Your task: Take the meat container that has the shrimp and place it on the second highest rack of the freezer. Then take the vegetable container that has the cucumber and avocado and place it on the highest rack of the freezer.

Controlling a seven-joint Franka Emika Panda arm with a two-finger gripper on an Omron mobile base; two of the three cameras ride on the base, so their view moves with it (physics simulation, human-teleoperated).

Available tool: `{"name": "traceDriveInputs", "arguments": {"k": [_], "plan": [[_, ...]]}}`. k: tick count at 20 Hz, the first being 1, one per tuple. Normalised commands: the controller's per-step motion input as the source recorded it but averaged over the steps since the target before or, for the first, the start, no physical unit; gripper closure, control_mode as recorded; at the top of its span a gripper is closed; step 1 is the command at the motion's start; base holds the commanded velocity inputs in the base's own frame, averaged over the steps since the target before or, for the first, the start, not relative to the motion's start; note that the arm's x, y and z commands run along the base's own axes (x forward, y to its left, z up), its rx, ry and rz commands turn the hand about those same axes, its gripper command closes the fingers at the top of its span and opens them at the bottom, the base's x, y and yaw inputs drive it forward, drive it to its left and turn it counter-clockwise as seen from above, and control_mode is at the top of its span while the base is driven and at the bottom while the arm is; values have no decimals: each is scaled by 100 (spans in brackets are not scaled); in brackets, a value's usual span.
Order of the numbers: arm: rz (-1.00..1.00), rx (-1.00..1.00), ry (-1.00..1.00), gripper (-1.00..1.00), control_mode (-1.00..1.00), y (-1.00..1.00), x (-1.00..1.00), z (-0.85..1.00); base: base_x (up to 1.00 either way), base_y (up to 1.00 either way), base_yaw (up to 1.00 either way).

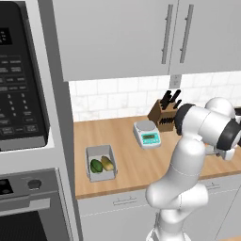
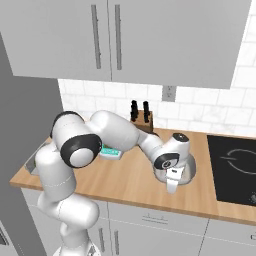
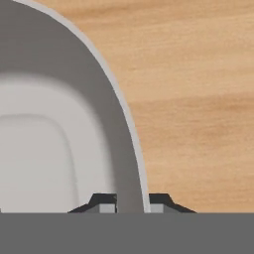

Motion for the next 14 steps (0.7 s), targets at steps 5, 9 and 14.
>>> {"name": "traceDriveInputs", "arguments": {"k": [5,9,14], "plan": [[0,0,0,100,-100,0,0,0,0,0,0],[0,0,-6,100,-100,16,-13,52,0,0,0],[0,-7,-2,100,-100,51,-43,93,0,0,0]]}}
